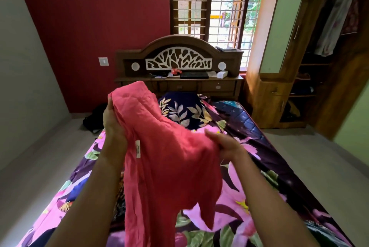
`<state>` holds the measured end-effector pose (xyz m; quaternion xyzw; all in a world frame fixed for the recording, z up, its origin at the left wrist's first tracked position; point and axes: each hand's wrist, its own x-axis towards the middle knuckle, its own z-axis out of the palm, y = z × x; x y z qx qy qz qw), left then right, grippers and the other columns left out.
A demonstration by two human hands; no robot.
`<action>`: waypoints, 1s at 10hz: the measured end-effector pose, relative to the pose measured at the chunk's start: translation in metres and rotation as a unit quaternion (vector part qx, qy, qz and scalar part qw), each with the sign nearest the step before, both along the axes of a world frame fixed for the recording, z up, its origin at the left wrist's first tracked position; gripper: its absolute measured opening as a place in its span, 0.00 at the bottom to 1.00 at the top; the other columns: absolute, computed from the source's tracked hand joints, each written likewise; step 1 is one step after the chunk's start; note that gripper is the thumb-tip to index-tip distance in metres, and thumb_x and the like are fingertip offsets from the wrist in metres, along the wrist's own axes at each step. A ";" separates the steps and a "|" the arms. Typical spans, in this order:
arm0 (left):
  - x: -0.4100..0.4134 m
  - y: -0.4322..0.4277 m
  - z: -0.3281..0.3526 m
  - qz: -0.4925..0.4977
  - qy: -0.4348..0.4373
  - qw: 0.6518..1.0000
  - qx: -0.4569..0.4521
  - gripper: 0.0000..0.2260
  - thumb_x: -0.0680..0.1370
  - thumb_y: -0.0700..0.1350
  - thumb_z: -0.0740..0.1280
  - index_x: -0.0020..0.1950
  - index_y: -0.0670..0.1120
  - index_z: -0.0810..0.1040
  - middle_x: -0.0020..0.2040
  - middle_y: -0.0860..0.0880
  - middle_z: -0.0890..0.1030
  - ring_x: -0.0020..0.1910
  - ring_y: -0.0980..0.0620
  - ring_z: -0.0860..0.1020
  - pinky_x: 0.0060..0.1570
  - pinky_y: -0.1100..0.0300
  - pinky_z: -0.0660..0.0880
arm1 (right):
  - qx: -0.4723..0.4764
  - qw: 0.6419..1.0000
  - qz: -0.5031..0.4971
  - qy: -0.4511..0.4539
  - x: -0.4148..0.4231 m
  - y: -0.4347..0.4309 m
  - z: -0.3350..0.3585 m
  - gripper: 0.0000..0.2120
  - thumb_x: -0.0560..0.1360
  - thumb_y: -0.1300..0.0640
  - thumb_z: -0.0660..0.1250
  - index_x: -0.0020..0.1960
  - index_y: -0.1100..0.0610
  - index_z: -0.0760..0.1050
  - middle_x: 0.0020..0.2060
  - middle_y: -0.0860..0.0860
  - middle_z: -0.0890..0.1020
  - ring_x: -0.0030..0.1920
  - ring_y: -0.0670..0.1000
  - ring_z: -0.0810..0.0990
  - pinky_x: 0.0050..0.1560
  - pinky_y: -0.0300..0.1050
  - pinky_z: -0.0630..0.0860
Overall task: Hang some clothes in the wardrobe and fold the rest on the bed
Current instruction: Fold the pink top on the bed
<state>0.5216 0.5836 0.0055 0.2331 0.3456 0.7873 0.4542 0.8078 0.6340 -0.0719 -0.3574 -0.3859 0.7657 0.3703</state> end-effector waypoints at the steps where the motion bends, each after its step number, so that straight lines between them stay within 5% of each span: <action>1: -0.011 -0.003 -0.011 0.013 -0.032 0.999 0.017 0.16 0.81 0.53 0.55 0.56 0.45 0.76 0.43 0.52 0.83 0.42 0.56 0.81 0.44 0.61 0.79 | 0.066 0.992 -0.079 0.077 0.014 -0.002 0.022 0.21 0.71 0.44 0.62 0.46 0.59 0.83 0.42 0.56 0.85 0.43 0.52 0.84 0.42 0.46 0.81; 2: -0.013 -0.011 -0.015 0.054 -0.014 0.998 -0.022 0.12 0.82 0.49 0.54 0.46 0.50 0.75 0.35 0.57 0.81 0.35 0.61 0.78 0.40 0.65 0.75 | 0.074 0.992 -0.051 -0.087 0.023 0.007 0.023 0.20 0.65 0.43 0.71 0.49 0.57 0.80 0.46 0.57 0.84 0.44 0.54 0.84 0.45 0.48 0.80; 3: -0.017 -0.016 -0.019 0.028 0.019 0.999 -0.009 0.12 0.78 0.46 0.58 0.41 0.48 0.80 0.31 0.56 0.82 0.32 0.60 0.80 0.45 0.64 0.75 | 0.079 0.987 -0.015 -0.141 0.029 0.002 0.024 0.25 0.60 0.44 0.77 0.50 0.59 0.80 0.46 0.58 0.84 0.44 0.54 0.83 0.45 0.47 0.80; 4: -0.032 -0.016 -0.025 -0.083 -0.022 0.996 0.011 0.16 0.72 0.53 0.62 0.42 0.43 0.84 0.40 0.47 0.84 0.39 0.53 0.83 0.50 0.54 0.79 | 0.111 0.985 -0.125 0.049 0.040 -0.004 0.034 0.16 0.73 0.46 0.68 0.49 0.59 0.81 0.43 0.53 0.85 0.43 0.49 0.84 0.41 0.41 0.81; 5: -0.044 -0.011 -0.043 -0.100 0.062 0.988 -0.098 0.12 0.79 0.49 0.60 0.50 0.43 0.79 0.40 0.46 0.83 0.35 0.54 0.82 0.41 0.56 0.80 | 0.100 0.984 -0.145 -0.035 0.045 0.005 0.037 0.09 0.77 0.54 0.65 0.50 0.59 0.79 0.38 0.52 0.85 0.38 0.48 0.84 0.36 0.42 0.81; 6: -0.046 -0.007 -0.067 -0.140 0.176 0.928 -0.296 0.12 0.80 0.38 0.59 0.38 0.41 0.77 0.22 0.47 0.78 0.18 0.56 0.75 0.24 0.62 0.74 | 0.052 0.984 -0.116 -0.123 0.052 0.023 0.022 0.10 0.73 0.65 0.67 0.54 0.65 0.78 0.38 0.54 0.84 0.36 0.49 0.83 0.39 0.41 0.81; 7: -0.047 -0.002 -0.072 -0.136 0.151 0.931 -0.303 0.16 0.79 0.36 0.60 0.32 0.42 0.77 0.21 0.48 0.77 0.18 0.56 0.75 0.19 0.66 0.73 | 0.052 0.984 -0.155 -0.065 0.056 0.023 0.024 0.08 0.75 0.66 0.62 0.47 0.62 0.81 0.36 0.53 0.84 0.35 0.47 0.83 0.37 0.38 0.80; 8: -0.052 0.007 -0.076 -0.162 0.197 0.932 -0.257 0.12 0.76 0.29 0.61 0.39 0.39 0.82 0.32 0.44 0.83 0.28 0.53 0.81 0.29 0.61 0.80 | 0.096 0.975 -0.200 -0.007 0.067 0.021 0.026 0.12 0.79 0.68 0.55 0.47 0.61 0.78 0.33 0.52 0.84 0.32 0.46 0.82 0.34 0.38 0.80; 9: -0.058 0.012 -0.080 -0.168 0.306 0.895 -0.278 0.10 0.75 0.26 0.61 0.48 0.37 0.78 0.37 0.41 0.82 0.31 0.49 0.81 0.33 0.57 0.80 | 0.116 0.956 -0.258 -0.078 0.078 0.032 0.022 0.12 0.79 0.70 0.55 0.49 0.62 0.76 0.33 0.54 0.82 0.31 0.46 0.81 0.35 0.39 0.79; 10: -0.071 0.017 -0.085 -0.004 0.545 0.741 -0.392 0.08 0.71 0.36 0.73 0.39 0.31 0.78 0.39 0.32 0.80 0.34 0.43 0.78 0.36 0.51 0.72 | 0.169 0.887 -0.332 -0.273 0.094 0.040 0.014 0.11 0.77 0.72 0.58 0.54 0.68 0.77 0.35 0.53 0.77 0.34 0.47 0.75 0.38 0.40 0.72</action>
